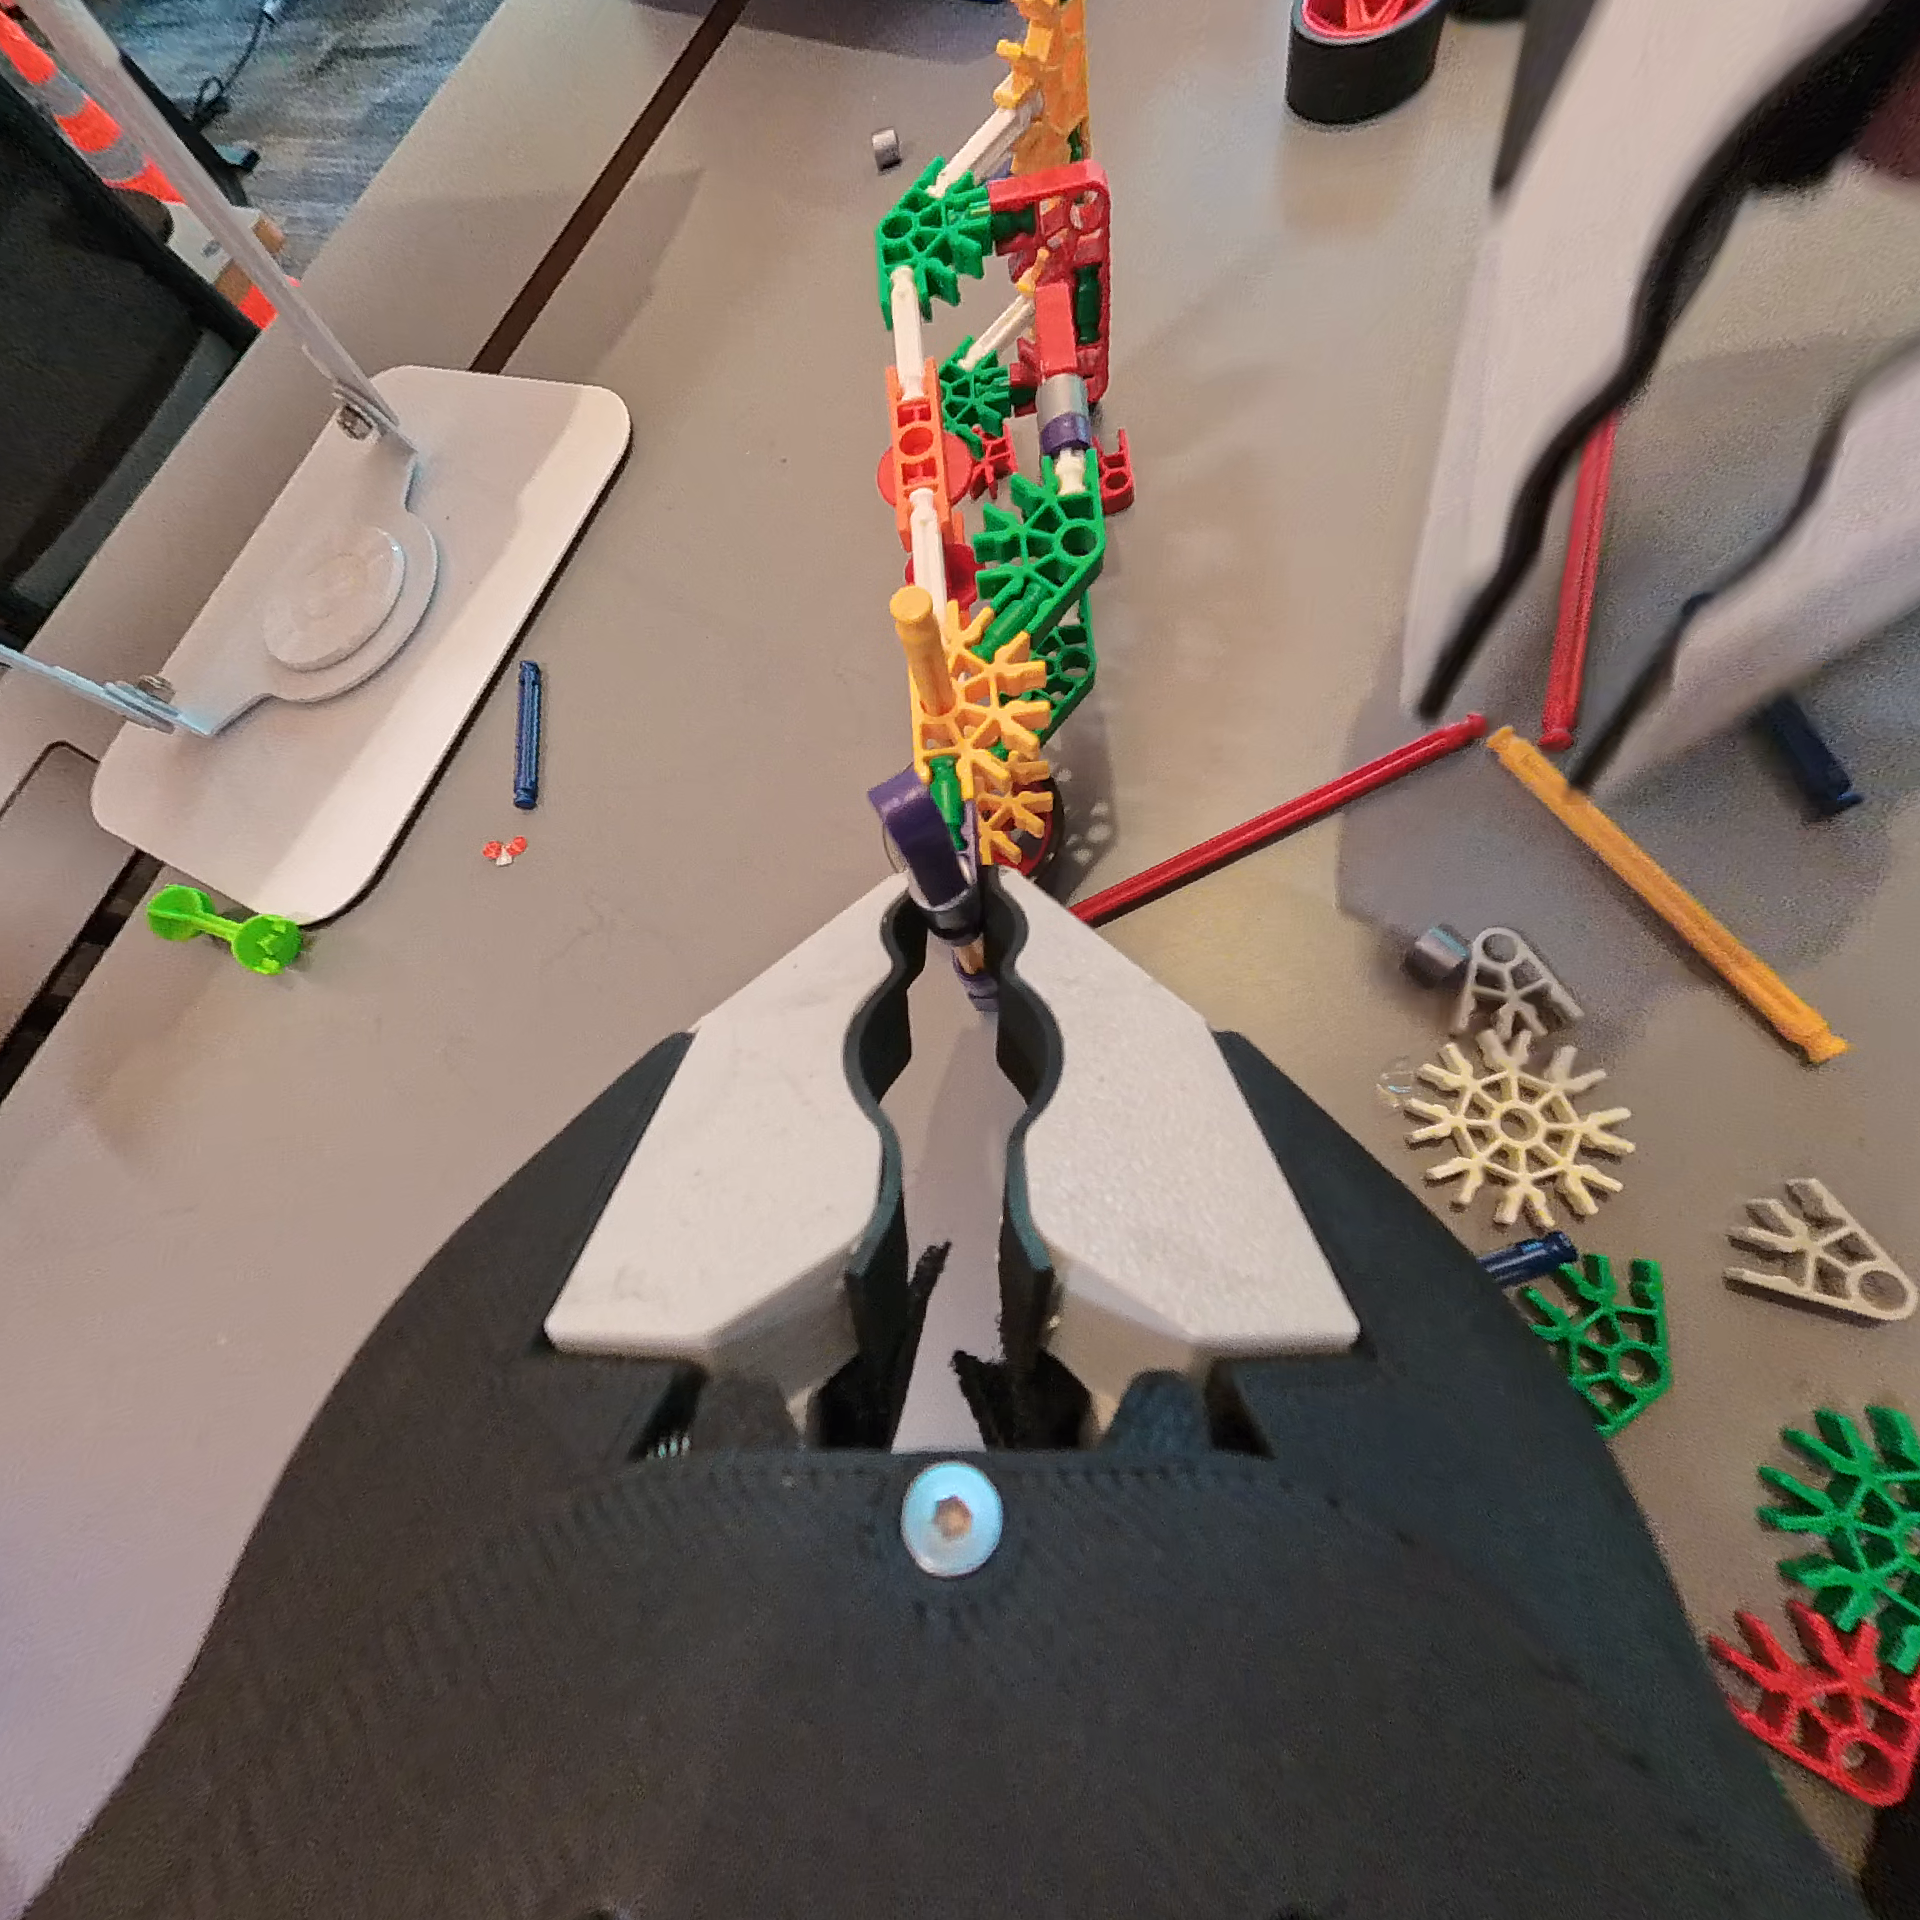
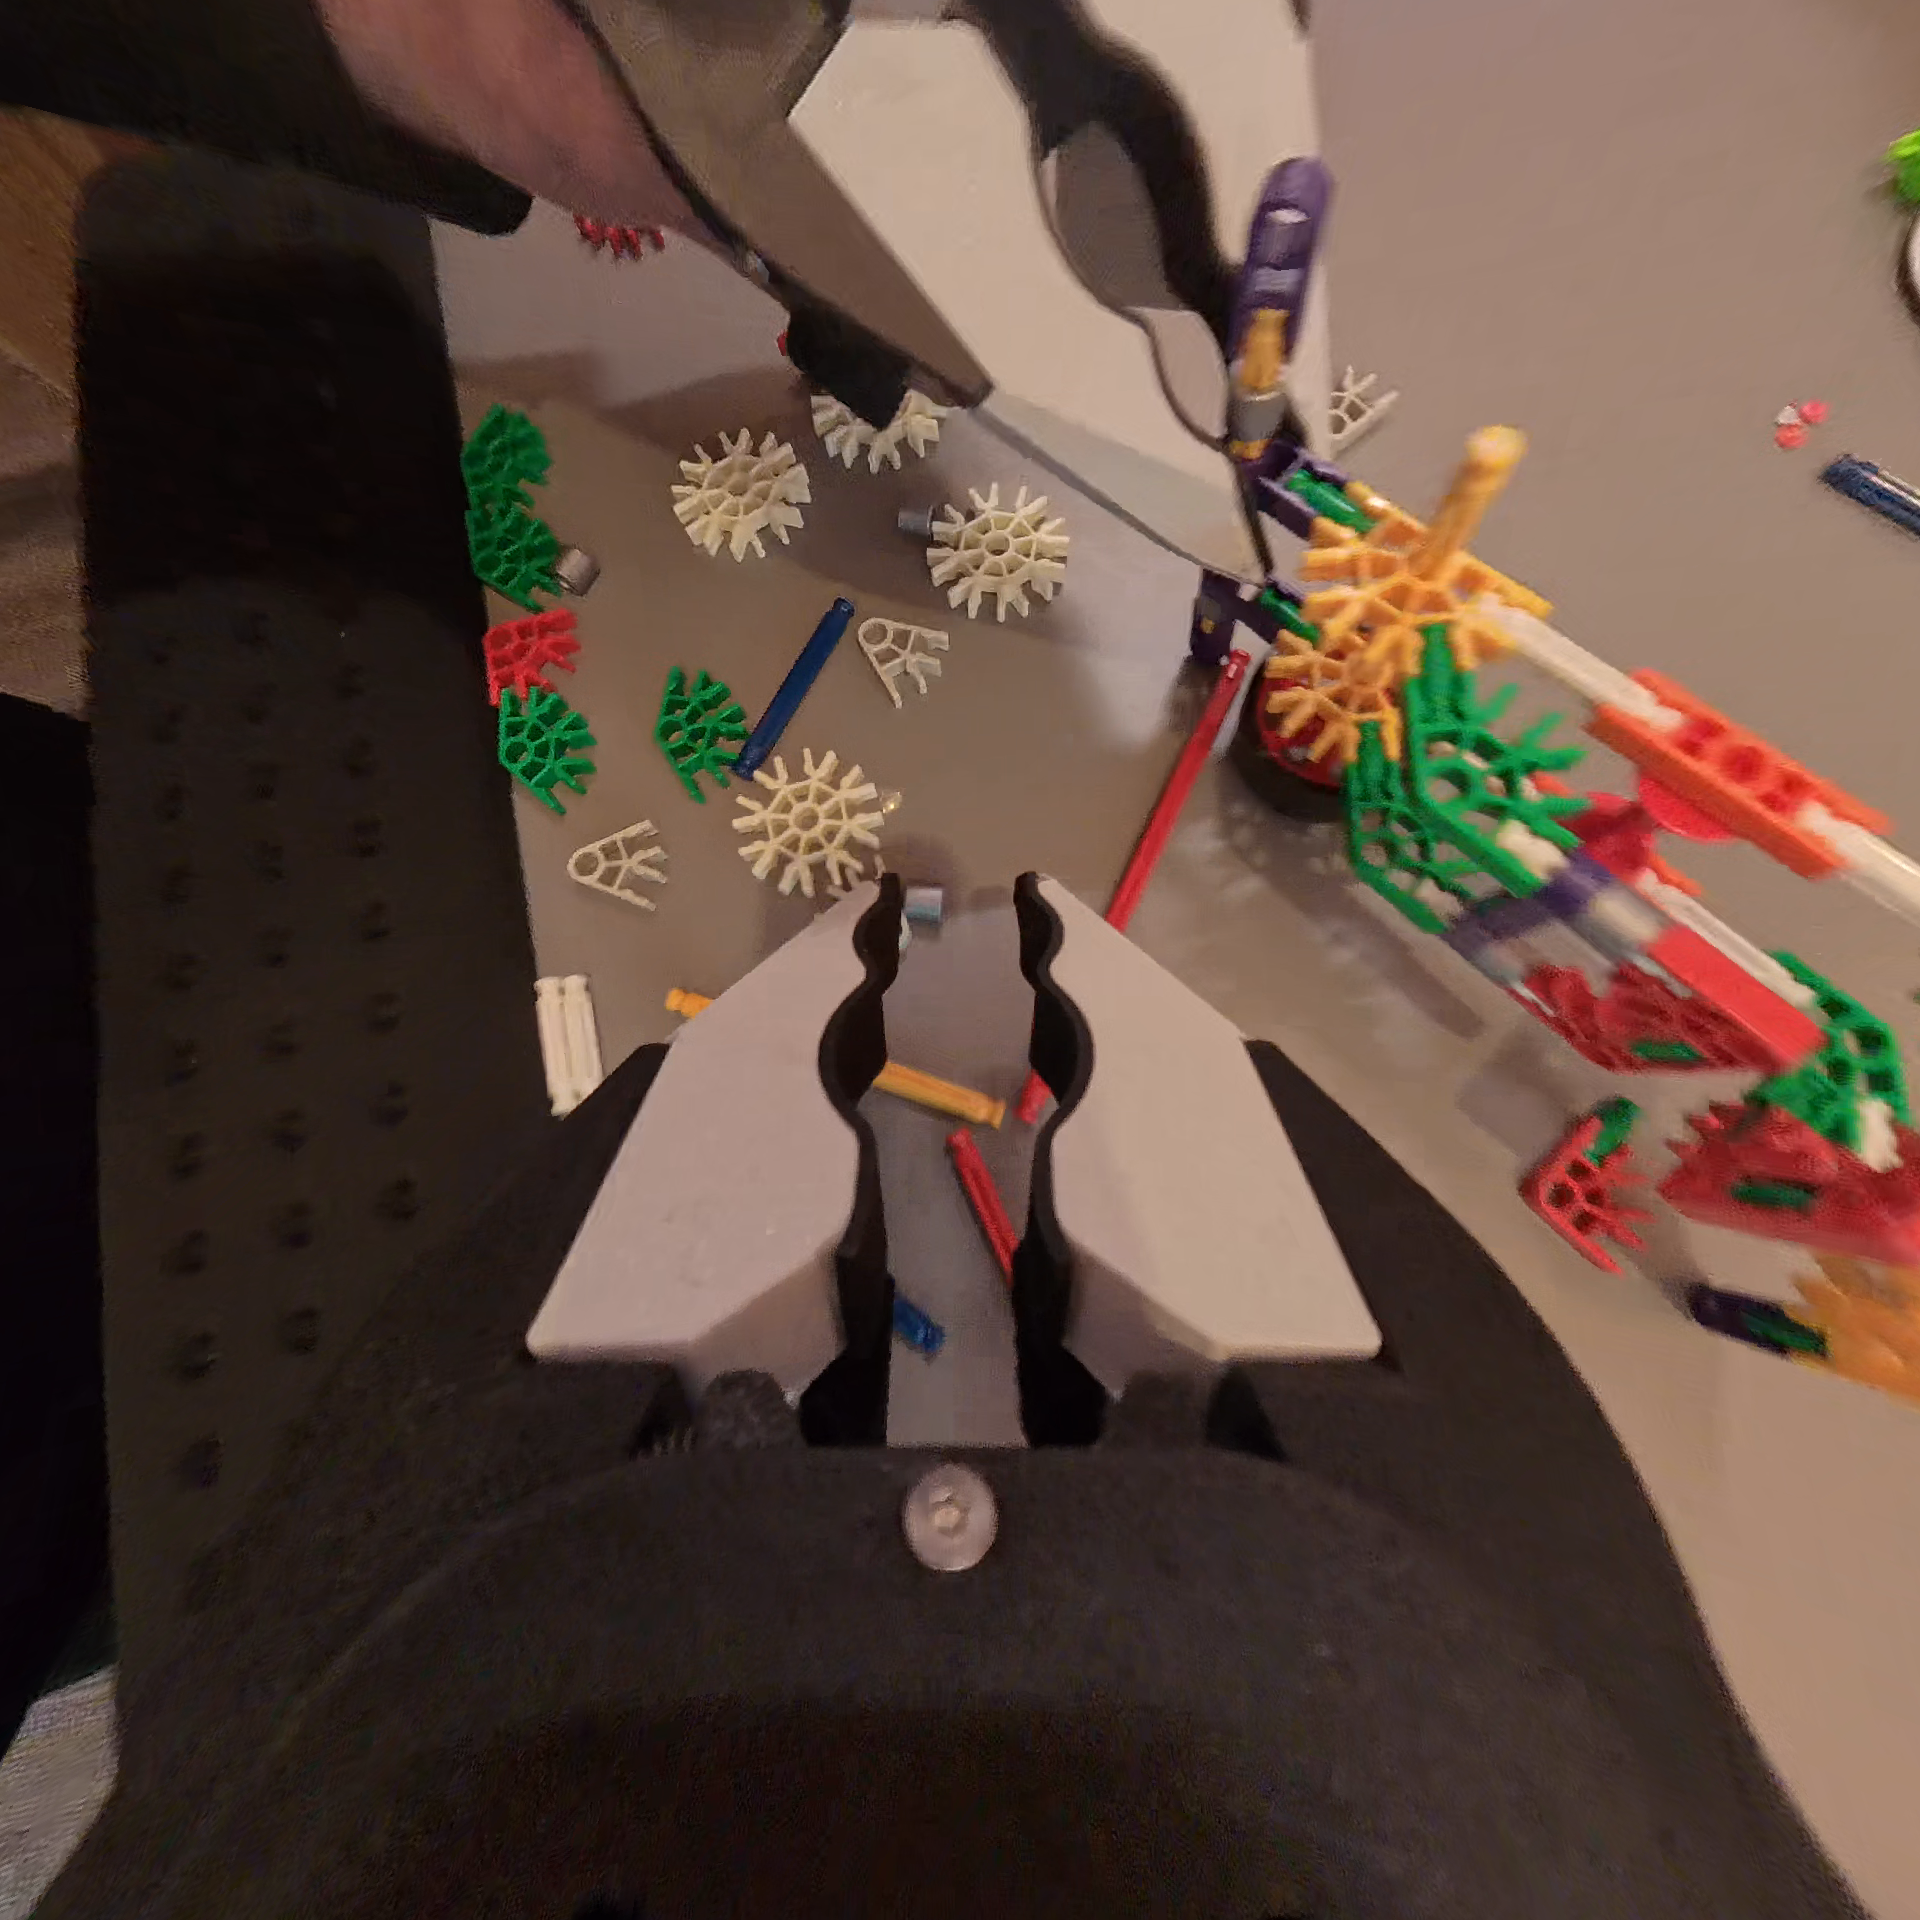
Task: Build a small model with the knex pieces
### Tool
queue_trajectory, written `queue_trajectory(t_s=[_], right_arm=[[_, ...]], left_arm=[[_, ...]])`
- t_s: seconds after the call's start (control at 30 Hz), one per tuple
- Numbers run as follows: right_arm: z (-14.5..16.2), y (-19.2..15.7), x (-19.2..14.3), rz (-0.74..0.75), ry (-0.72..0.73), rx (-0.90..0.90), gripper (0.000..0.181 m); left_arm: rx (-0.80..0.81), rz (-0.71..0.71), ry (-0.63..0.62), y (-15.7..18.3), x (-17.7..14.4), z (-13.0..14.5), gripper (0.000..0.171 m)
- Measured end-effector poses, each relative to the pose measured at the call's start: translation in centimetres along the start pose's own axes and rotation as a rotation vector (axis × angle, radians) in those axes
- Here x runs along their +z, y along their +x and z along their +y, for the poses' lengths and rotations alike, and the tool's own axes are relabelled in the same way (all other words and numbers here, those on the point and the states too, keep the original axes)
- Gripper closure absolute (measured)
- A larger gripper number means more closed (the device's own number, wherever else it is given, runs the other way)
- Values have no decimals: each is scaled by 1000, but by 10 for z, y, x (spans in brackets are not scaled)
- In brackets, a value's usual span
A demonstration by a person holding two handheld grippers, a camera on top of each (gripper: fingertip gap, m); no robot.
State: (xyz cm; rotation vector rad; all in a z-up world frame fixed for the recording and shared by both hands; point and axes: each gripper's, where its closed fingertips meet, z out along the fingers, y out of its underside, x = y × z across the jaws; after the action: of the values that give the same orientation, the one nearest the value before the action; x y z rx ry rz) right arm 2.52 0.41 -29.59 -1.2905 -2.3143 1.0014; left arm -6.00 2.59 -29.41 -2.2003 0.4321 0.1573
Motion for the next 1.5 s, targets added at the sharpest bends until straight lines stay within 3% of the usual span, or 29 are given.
queue_trajectory(t_s=[0.2, 0.3, 0.37, 0.5, 0.7, 0.77, 0.83, 1.2, 1.33, 1.5], right_arm=[[13, -9, 38, 6, -74, -8, 166], [23, -7, 42, 15, -118, 9, 166], [24, -7, 42, -4, -109, 41, 176], [26, -7, 38, -61, -65, 192, 181], [13, -3, 28, -14, 19, 145, 180], [7, -1, 31, 7, 22, 98, 163], [8, 6, 38, 39, -13, 46, 158], [9, 11, 57, 34, -48, -12, 175], [4, 16, 47, 109, -66, -129, 176], [17, 32, 36, 402, -291, -561, 175]], left_arm=[[-38, 33, 8, 0, 1, 0, 165], [-40, 32, 9, 0, 1, 1, 165], [-38, 29, 11, 0, 1, 1, 165], [-39, 31, 15, 1, 1, 0, 165], [-43, 39, 24, 3, 1, 1, 166], [-42, 42, 26, 2, 1, 1, 166], [-42, 43, 25, 0, 2, 1, 166], [-40, 54, 24, -1, 2, 4, 166], [-42, 56, 27, -1, 2, 5, 166], [-28, 57, 26, -1, 3, 6, 166]])
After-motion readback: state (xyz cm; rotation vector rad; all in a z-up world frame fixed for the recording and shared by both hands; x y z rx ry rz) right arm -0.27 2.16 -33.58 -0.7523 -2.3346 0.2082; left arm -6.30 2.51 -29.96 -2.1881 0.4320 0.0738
